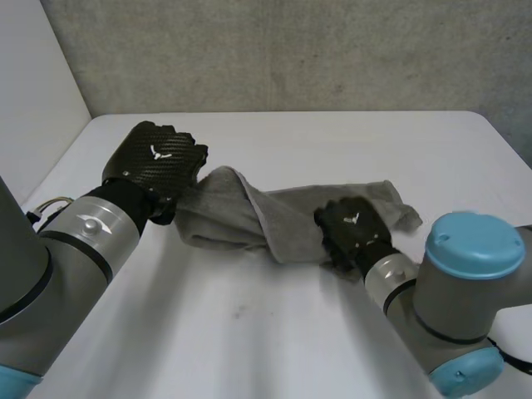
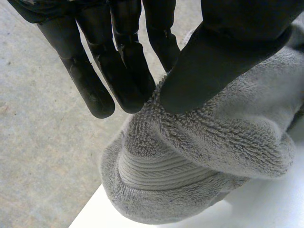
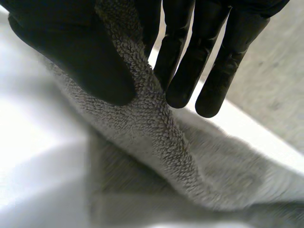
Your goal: Fold the towel.
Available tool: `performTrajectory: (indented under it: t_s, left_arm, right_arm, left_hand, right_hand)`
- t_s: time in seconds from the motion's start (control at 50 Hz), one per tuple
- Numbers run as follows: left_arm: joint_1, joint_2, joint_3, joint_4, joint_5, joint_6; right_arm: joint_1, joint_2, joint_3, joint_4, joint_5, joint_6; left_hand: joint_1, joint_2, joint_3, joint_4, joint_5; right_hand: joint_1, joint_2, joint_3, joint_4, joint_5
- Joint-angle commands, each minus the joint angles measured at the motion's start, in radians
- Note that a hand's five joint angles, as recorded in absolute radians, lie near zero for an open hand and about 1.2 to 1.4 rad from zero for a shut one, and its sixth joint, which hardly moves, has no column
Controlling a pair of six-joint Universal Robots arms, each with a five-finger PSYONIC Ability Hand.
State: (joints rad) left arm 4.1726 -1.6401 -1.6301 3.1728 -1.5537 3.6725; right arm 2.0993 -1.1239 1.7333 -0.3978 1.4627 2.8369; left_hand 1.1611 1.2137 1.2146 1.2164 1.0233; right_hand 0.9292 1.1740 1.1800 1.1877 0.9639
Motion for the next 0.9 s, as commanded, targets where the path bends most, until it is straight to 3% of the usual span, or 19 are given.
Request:
performTrajectory:
  t_s: [0.02,0.06,0.08,0.12,0.18,0.22,0.34,0.4,0.44,0.56,0.6,0.68,0.7,0.72,0.74,0.76,0.78,0.82,0.9]
  left_arm:
    - [0.009,0.023,-0.024,-0.001,0.001,-0.009]
    - [0.011,0.037,-0.033,-0.001,0.0,-0.011]
    - [0.011,0.037,-0.033,-0.001,0.0,-0.011]
    - [0.009,0.049,-0.05,-0.001,0.0,-0.011]
    - [0.006,0.054,-0.059,-0.001,0.001,-0.011]
    - [0.001,0.054,-0.085,0.001,0.003,-0.012]
    - [-0.003,0.022,-0.125,0.029,0.004,-0.022]
    - [-0.011,-0.044,-0.14,0.075,0.003,-0.031]
    - [-0.022,-0.117,-0.139,0.113,0.001,-0.04]
    - [-0.035,-0.227,-0.116,0.148,0.001,-0.054]
    - [-0.042,-0.302,-0.082,0.173,0.001,-0.058]
    - [-0.043,-0.359,-0.05,0.197,0.0,-0.058]
    - [-0.043,-0.378,-0.033,0.208,0.0,-0.055]
    - [-0.043,-0.379,-0.033,0.208,0.0,-0.055]
    - [-0.042,-0.392,-0.018,0.217,0.0,-0.055]
    - [-0.042,-0.397,-0.002,0.22,-0.002,-0.055]
    - [-0.042,-0.397,-0.002,0.22,-0.002,-0.055]
    - [-0.032,-0.396,0.015,0.223,0.001,-0.055]
    - [-0.022,-0.376,0.019,0.223,0.001,-0.057]
  right_arm:
    - [-0.039,-0.201,-0.014,0.097,-0.027,-0.002]
    - [-0.09,-0.319,-0.078,0.257,-0.091,-0.014]
    - [-0.09,-0.32,-0.078,0.258,-0.091,-0.014]
    - [-0.137,-0.365,-0.186,0.466,-0.183,-0.037]
    - [-0.16,-0.364,-0.248,0.564,-0.229,-0.047]
    - [-0.228,-0.338,-0.367,0.738,-0.3,-0.066]
    - [-0.283,-0.147,-0.527,0.942,-0.318,-0.192]
    - [-0.28,-0.103,-0.551,0.979,-0.311,-0.237]
    - [-0.275,0.004,-0.583,1.019,-0.282,-0.31]
    - [-0.272,0.154,-0.656,1.011,-0.18,-0.358]
    - [-0.25,0.238,-0.724,0.964,-0.105,-0.366]
    - [-0.223,0.269,-0.758,0.864,-0.055,-0.363]
    - [-0.217,0.265,-0.753,0.813,-0.038,-0.35]
    - [-0.217,0.265,-0.753,0.812,-0.038,-0.35]
    - [-0.214,0.248,-0.738,0.771,-0.024,-0.343]
    - [-0.214,0.219,-0.706,0.739,-0.016,-0.332]
    - [-0.214,0.219,-0.706,0.738,-0.016,-0.332]
    - [-0.211,0.12,-0.62,0.699,-0.021,-0.288]
    - [-0.209,0.02,-0.517,0.65,-0.022,-0.22]
  left_hand:
    - [0.235,0.183,0.182,0.18,0.198]
    - [0.235,0.183,0.182,0.18,0.198]
    - [0.235,0.183,0.182,0.18,0.198]
    - [0.235,0.183,0.182,0.18,0.198]
    - [0.235,0.183,0.182,0.18,0.198]
    - [0.235,0.183,0.182,0.18,0.198]
    - [0.235,0.183,0.182,0.18,0.198]
    - [0.235,0.183,0.182,0.18,0.198]
    - [0.235,0.183,0.182,0.18,0.198]
    - [0.235,0.183,0.182,0.18,0.198]
    - [0.235,0.183,0.182,0.18,0.198]
    - [0.235,0.183,0.182,0.18,0.198]
    - [0.235,0.183,0.182,0.18,0.198]
    - [0.235,0.183,0.182,0.18,0.198]
    - [0.198,0.145,0.144,0.143,0.161]
    - [0.008,-0.044,-0.045,-0.047,-0.028]
    - [0.007,-0.046,-0.047,-0.049,-0.03]
    - [-0.3,-0.353,-0.354,-0.355,-0.337]
    - [-0.46,-0.512,-0.513,-0.515,-0.496]
  right_hand:
    - [0.467,0.222,0.216,0.209,0.258]
    - [0.467,0.222,0.216,0.209,0.258]
    - [0.467,0.222,0.216,0.209,0.258]
    - [0.467,0.222,0.216,0.209,0.258]
    - [0.467,0.222,0.216,0.209,0.258]
    - [0.467,0.222,0.216,0.209,0.258]
    - [0.467,0.222,0.216,0.209,0.258]
    - [0.467,0.222,0.216,0.209,0.258]
    - [0.467,0.222,0.216,0.209,0.258]
    - [0.467,0.222,0.216,0.209,0.258]
    - [0.467,0.222,0.216,0.209,0.258]
    - [0.467,0.222,0.216,0.209,0.258]
    - [0.256,0.011,0.005,-0.003,0.047]
    - [0.254,0.009,0.003,-0.005,0.045]
    - [-0.165,-0.41,-0.416,-0.423,-0.374]
    - [-0.393,-0.638,-0.644,-0.651,-0.602]
    - [-0.395,-0.64,-0.646,-0.653,-0.604]
    - [-0.436,-0.681,-0.687,-0.694,-0.645]
    - [-0.509,-0.754,-0.76,-0.768,-0.718]
